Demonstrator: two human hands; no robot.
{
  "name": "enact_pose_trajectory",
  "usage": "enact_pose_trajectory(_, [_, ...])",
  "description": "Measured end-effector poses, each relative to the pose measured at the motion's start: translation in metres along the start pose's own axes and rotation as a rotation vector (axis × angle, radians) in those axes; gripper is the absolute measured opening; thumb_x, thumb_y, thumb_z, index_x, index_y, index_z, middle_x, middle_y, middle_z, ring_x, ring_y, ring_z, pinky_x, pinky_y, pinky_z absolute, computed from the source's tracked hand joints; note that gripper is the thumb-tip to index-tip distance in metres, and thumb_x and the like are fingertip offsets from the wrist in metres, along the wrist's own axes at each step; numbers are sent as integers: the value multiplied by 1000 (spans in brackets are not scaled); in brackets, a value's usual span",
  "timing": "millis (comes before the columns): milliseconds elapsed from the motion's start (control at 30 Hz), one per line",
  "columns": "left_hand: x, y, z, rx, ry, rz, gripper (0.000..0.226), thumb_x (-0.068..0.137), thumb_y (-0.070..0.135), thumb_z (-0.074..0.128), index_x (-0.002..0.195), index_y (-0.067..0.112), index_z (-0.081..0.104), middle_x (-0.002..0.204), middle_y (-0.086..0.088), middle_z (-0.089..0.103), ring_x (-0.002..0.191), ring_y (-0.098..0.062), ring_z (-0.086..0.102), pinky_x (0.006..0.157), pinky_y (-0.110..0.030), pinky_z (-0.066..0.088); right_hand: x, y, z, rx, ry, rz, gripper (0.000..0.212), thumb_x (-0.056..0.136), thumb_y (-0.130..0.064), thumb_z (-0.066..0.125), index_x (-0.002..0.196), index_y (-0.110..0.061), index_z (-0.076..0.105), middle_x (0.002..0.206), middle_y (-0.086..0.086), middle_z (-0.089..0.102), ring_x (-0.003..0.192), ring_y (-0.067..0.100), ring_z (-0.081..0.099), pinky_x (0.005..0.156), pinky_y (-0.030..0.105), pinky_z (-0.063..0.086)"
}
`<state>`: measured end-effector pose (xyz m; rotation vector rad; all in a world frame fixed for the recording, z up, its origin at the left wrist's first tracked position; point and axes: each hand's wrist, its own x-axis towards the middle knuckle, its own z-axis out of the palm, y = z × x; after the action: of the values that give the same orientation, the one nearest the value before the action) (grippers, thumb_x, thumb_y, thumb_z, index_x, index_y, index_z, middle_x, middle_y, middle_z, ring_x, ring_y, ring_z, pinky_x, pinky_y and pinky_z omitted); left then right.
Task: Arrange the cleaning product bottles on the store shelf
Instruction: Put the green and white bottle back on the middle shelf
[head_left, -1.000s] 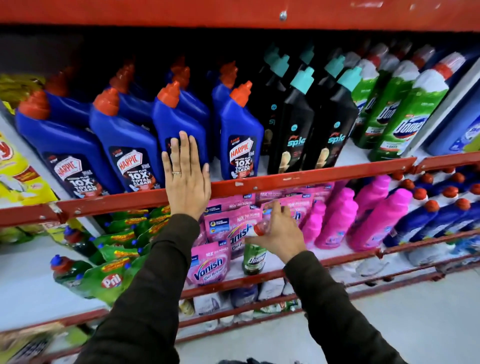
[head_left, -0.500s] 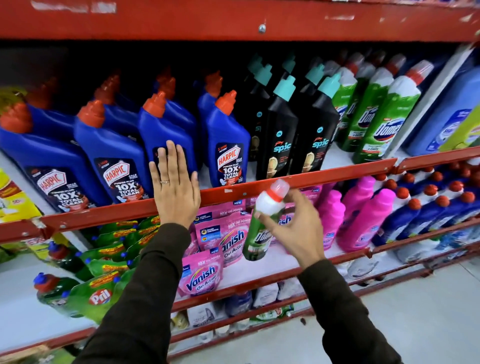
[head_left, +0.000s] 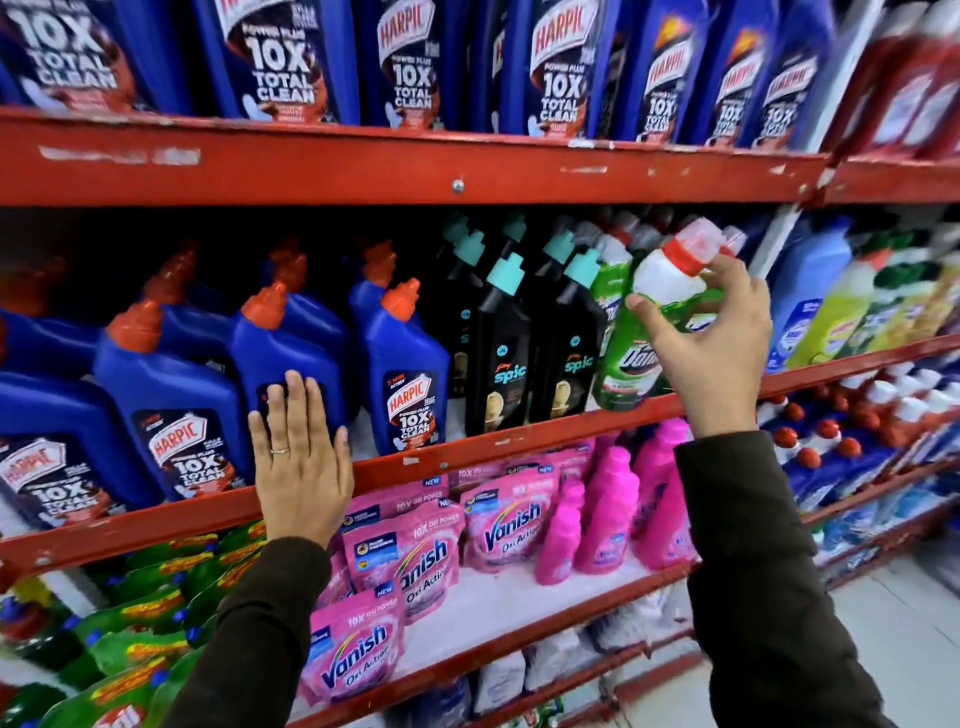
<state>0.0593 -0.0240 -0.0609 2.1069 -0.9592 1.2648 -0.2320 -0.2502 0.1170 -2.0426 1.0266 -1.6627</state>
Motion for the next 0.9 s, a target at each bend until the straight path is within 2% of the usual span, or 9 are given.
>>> enact_pose_trajectory(100, [-1,-1,1,10,7,3,69,108,31,29,164,3,1,172,-9,-14,160,-23,-14,131,-43,-9,16,20,12,0,-34,-7,64,78,-39,85,129,-11,59,124,18,57,102,33,63,89,29,46])
enact_pose_trajectory(267, [0,-1,1,22,21,16,70,107,30,31,164,2,2,173,-10,-12,160,-23,-13,131,-43,-8,32,45,30,-14,-110,57,68,80,-40,87,133,-7,60,125,19,59,103,34,63,97,44,53])
enact_pose_trajectory(367, [-1,-1,1,31,17,23,71,106,30,31,164,3,-1,172,-10,-13,160,-23,-14,131,-42,-9,38,52,40,19,-170,92,72,82,-41,85,139,-7,58,132,18,61,116,34,62,103,45,51])
enact_pose_trajectory(500, [-1,-1,2,24,16,18,73,106,30,31,164,3,-2,173,-10,-13,160,-24,-13,131,-42,-9,42,52,51,79,-148,144,70,85,-36,84,140,-6,54,138,15,62,124,33,60,107,46,50])
enact_pose_trajectory(600, [-1,-1,3,35,13,19,73,105,30,31,164,4,-3,173,-10,-13,160,-24,-13,131,-42,-9,39,51,54,32,-141,152,66,89,-35,80,140,-5,51,121,16,63,118,34,60,92,34,47])
enact_pose_trajectory(667, [-2,-1,2,37,17,27,73,106,30,32,165,4,-3,173,-10,-13,160,-24,-13,131,-42,-9,38,50,56,8,-130,144,65,90,-34,79,142,-5,51,107,12,60,112,36,62,86,34,45])
enact_pose_trajectory(700, [-2,-1,2,32,16,29,73,106,30,32,165,4,-3,173,-10,-13,160,-24,-13,131,-43,-9,37,53,58,3,-127,138,66,91,-35,77,144,-6,50,111,14,63,115,36,62,90,36,47])
enact_pose_trajectory(800, [-3,-2,2,42,10,38,74,105,30,33,165,4,-4,173,-10,-13,161,-24,-12,131,-43,-8,33,59,61,-9,-139,103,68,96,-33,72,153,-8,43,144,19,60,134,35,55,110,44,46])
enact_pose_trajectory(900, [-3,-2,-1,45,-3,44,75,106,31,33,164,4,-4,172,-11,-14,160,-24,-12,131,-44,-7,18,64,63,8,-181,58,74,101,-22,65,161,-6,25,164,15,38,151,29,37,124,33,30])
